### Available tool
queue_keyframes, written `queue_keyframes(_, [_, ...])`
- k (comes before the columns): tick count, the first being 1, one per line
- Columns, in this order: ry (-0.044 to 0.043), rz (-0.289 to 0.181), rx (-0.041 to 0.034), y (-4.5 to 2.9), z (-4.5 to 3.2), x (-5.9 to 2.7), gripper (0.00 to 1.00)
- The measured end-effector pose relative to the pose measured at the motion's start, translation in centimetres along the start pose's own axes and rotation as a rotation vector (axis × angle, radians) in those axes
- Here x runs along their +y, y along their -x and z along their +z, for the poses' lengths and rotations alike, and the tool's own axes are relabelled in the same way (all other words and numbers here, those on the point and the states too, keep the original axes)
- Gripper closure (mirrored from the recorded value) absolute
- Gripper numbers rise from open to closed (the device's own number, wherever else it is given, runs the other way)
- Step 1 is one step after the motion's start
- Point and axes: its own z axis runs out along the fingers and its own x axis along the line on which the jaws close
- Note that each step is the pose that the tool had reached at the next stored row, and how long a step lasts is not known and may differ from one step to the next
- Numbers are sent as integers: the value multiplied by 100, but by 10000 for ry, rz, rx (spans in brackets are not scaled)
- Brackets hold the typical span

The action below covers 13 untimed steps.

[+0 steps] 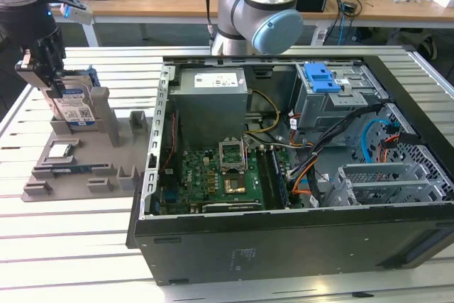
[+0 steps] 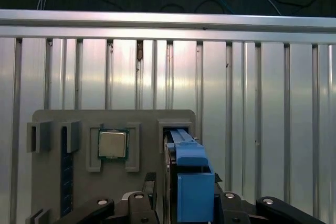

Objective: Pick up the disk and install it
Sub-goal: 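Pick up the disk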

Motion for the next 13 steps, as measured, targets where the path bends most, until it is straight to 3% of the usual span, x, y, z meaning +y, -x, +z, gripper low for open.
queue_keyframes(4, [-3, 0, 0, 0, 2, 0, 52])
queue_keyframes(5, [-96, 1, -1, 1, 5, 0, 52])
queue_keyframes(7, [-418, -6, 5, 0, 4, 1, 52])
queue_keyframes(8, [-469, -6, 5, 0, 5, 0, 52])
queue_keyframes(13, [-489, -7, 7, 1, 7, 37, 52])
